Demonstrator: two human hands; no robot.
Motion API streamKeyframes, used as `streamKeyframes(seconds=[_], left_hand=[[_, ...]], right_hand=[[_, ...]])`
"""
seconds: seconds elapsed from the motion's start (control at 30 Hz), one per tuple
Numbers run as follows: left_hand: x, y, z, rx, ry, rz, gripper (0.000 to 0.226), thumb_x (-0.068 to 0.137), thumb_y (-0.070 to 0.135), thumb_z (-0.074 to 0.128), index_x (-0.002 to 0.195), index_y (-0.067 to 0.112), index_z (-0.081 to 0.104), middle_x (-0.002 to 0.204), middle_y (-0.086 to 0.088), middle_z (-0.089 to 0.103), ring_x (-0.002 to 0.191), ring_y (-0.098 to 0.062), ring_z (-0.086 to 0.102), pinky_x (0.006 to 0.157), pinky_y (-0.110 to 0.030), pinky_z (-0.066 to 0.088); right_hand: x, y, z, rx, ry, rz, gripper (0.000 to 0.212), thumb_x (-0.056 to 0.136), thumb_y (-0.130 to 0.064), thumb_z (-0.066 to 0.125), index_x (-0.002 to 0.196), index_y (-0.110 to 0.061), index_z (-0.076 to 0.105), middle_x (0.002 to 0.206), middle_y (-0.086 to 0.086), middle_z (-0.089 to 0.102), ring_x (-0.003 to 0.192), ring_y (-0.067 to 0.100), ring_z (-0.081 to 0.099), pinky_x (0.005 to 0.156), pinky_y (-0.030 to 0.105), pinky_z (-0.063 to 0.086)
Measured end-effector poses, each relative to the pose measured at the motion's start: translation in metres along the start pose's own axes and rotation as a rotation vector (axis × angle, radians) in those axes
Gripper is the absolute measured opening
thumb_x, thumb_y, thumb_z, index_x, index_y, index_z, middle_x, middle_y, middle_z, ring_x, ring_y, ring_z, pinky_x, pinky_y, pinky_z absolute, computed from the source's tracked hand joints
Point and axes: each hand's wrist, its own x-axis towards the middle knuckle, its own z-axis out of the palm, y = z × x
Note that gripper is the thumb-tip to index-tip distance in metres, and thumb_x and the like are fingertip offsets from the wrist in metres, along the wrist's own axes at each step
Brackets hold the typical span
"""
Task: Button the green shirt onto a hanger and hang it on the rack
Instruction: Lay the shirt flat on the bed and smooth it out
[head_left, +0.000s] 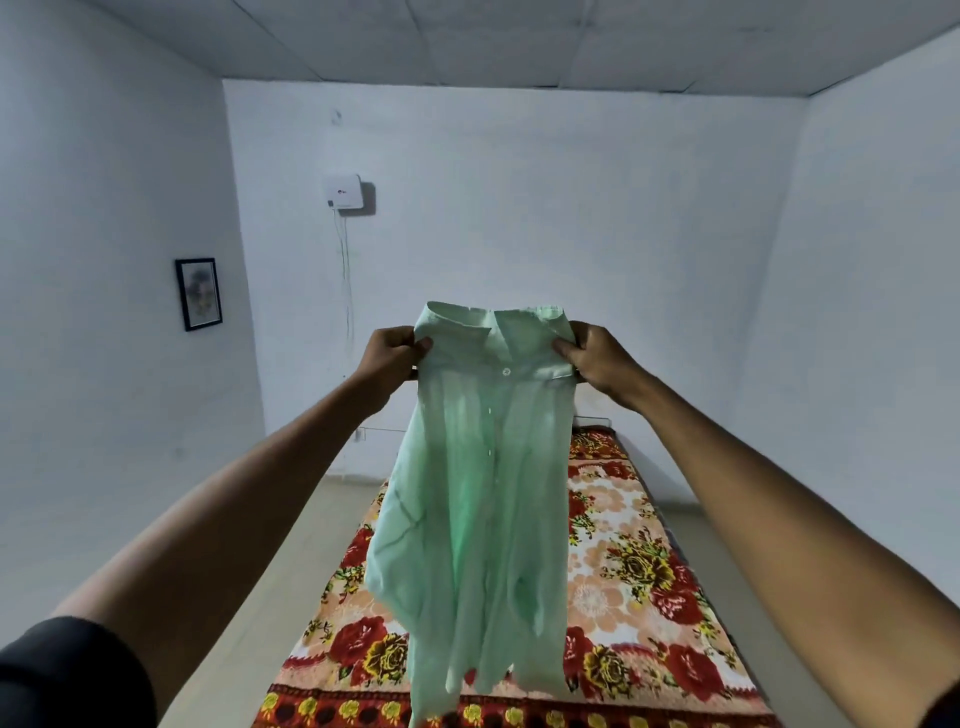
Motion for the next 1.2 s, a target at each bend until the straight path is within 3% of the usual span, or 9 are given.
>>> streamKeyframes(seconds=[0.23, 0.33, 0.5, 0.63, 0.7, 0.83, 0.97, 1.1, 1.2], left_hand=[[-0.059, 0.024, -0.026, 0.082, -0.045, -0.034, 0.019, 0.096, 0.001, 0.046, 0.101, -0.006, 0.062, 0.09, -0.014, 0.055, 0.084, -0.025, 0.054, 0.071, -0.04, 0.053], [-0.081, 0.032, -0.029, 0.118, 0.017, 0.01, 0.028, 0.084, -0.003, 0.033, 0.09, 0.004, 0.06, 0.082, -0.008, 0.054, 0.078, -0.02, 0.05, 0.065, -0.033, 0.042], [-0.129, 0.047, -0.024, 0.151, 0.06, 0.1, 0.024, 0.104, 0.017, 0.036, 0.082, 0.021, 0.043, 0.079, 0.0, 0.045, 0.075, -0.017, 0.042, 0.064, -0.033, 0.036], [-0.161, 0.059, -0.029, 0.175, -0.026, 0.159, 0.029, 0.107, 0.026, 0.039, 0.078, 0.024, 0.035, 0.075, 0.005, 0.036, 0.071, -0.015, 0.035, 0.061, -0.032, 0.032], [-0.172, 0.067, -0.037, 0.132, -0.04, 0.156, 0.029, 0.108, 0.03, 0.043, 0.081, 0.02, 0.039, 0.075, 0.003, 0.036, 0.07, -0.013, 0.035, 0.06, -0.031, 0.033], [-0.189, 0.088, -0.053, 0.076, -0.095, 0.168, 0.027, 0.1, 0.036, 0.062, 0.087, 0.015, 0.052, 0.08, -0.003, 0.05, 0.071, -0.013, 0.051, 0.061, -0.027, 0.045], [-0.203, 0.094, -0.058, 0.139, -0.261, 0.174, 0.031, 0.087, 0.03, 0.082, 0.104, 0.007, 0.071, 0.101, -0.012, 0.077, 0.088, -0.023, 0.075, 0.075, -0.036, 0.063], [-0.225, 0.068, -0.053, 0.154, -0.291, 0.157, 0.012, 0.091, 0.019, 0.077, 0.088, 0.008, 0.073, 0.084, -0.001, 0.073, 0.074, -0.013, 0.069, 0.068, -0.031, 0.059], [-0.233, 0.045, -0.058, 0.114, -0.295, 0.134, 0.016, 0.094, 0.018, 0.073, 0.1, 0.003, 0.073, 0.091, -0.005, 0.075, 0.082, -0.016, 0.071, 0.073, -0.033, 0.061]], right_hand=[[-0.064, -0.041, 0.018, 0.009, -0.027, 0.074, 0.024, 0.108, -0.015, 0.048, 0.121, -0.003, 0.065, 0.117, 0.012, 0.072, 0.109, 0.03, 0.07, 0.095, 0.047, 0.058], [-0.085, -0.059, 0.03, -0.038, 0.057, 0.061, 0.021, 0.108, -0.018, 0.047, 0.112, -0.01, 0.066, 0.108, 0.011, 0.072, 0.103, 0.033, 0.069, 0.091, 0.046, 0.055], [-0.125, -0.074, 0.046, -0.017, 0.145, 0.04, 0.021, 0.108, -0.022, 0.048, 0.116, -0.011, 0.064, 0.113, 0.015, 0.071, 0.107, 0.033, 0.068, 0.09, 0.041, 0.054], [-0.152, -0.08, 0.047, 0.19, 0.063, 0.016, 0.016, 0.106, -0.023, 0.055, 0.112, -0.012, 0.065, 0.108, 0.008, 0.073, 0.101, 0.026, 0.07, 0.092, 0.045, 0.057], [-0.161, -0.089, 0.048, 0.32, -0.05, 0.023, 0.032, 0.097, -0.029, 0.068, 0.119, -0.007, 0.064, 0.114, 0.01, 0.075, 0.108, 0.029, 0.072, 0.091, 0.043, 0.06], [-0.169, -0.108, 0.041, 0.251, -0.205, 0.009, 0.047, 0.087, -0.016, 0.08, 0.129, -0.002, 0.064, 0.123, 0.011, 0.074, 0.112, 0.027, 0.072, 0.094, 0.042, 0.06], [-0.173, -0.105, 0.028, 0.183, -0.207, 0.064, 0.046, 0.083, -0.013, 0.083, 0.122, 0.004, 0.068, 0.12, 0.014, 0.075, 0.11, 0.029, 0.073, 0.099, 0.048, 0.058], [-0.188, -0.087, 0.031, 0.109, -0.243, 0.114, 0.048, 0.079, -0.022, 0.085, 0.118, 0.003, 0.071, 0.116, 0.014, 0.076, 0.108, 0.031, 0.074, 0.097, 0.049, 0.058], [-0.198, -0.073, 0.041, 0.095, -0.253, 0.112, 0.033, 0.087, -0.016, 0.081, 0.115, -0.002, 0.073, 0.111, 0.009, 0.078, 0.104, 0.027, 0.075, 0.088, 0.038, 0.062]])
